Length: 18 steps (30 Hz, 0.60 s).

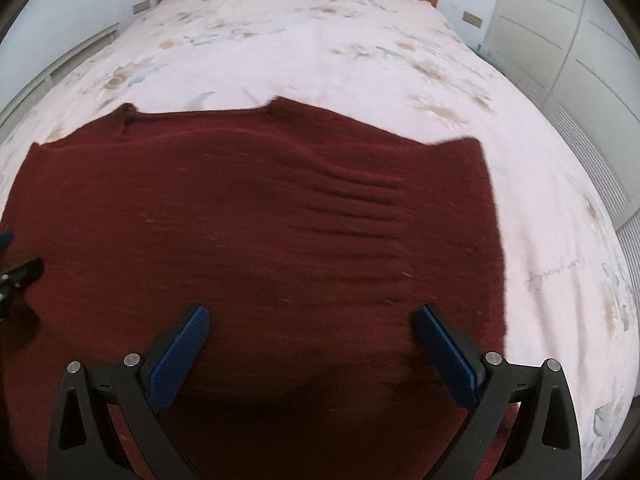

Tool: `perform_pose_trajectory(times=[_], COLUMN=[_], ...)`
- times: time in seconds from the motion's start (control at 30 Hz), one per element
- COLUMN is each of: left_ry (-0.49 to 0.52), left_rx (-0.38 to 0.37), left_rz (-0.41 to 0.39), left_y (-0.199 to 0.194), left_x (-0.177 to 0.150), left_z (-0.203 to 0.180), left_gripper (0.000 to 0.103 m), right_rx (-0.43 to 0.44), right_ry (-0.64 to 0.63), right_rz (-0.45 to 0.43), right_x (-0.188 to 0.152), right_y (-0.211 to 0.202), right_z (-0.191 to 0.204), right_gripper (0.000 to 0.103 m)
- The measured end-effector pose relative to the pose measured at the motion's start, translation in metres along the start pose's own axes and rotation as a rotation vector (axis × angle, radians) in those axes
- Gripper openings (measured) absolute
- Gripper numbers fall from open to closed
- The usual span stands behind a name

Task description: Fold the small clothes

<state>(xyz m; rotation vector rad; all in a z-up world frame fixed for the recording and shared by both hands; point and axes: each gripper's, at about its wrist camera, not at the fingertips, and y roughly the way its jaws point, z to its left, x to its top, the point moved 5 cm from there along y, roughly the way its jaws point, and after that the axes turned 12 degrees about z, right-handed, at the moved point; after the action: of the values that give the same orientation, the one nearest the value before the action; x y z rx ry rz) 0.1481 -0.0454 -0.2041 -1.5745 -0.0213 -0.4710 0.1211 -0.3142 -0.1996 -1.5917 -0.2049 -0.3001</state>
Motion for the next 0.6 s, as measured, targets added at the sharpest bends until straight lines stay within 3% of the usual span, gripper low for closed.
perform_pose_trajectory(times=[0.3,0.6], left_ry=[-0.007,-0.005], left_rx=[-0.05,-0.041], left_rz=[-0.003,-0.048], left_y=[-0.004,-0.069], left_x=[0.001,-0.037], left_z=[0.01,0.017], left_gripper=[0.102,0.102], right_rx=[0.069,0.039], right_ry=[-0.008,-0.035], right_rz=[-0.011,-0.081], right_x=[-0.01,-0.049], right_y=[-0.003,-0.075], right_z=[-0.011,-0.021], right_gripper=[0.102,0.103])
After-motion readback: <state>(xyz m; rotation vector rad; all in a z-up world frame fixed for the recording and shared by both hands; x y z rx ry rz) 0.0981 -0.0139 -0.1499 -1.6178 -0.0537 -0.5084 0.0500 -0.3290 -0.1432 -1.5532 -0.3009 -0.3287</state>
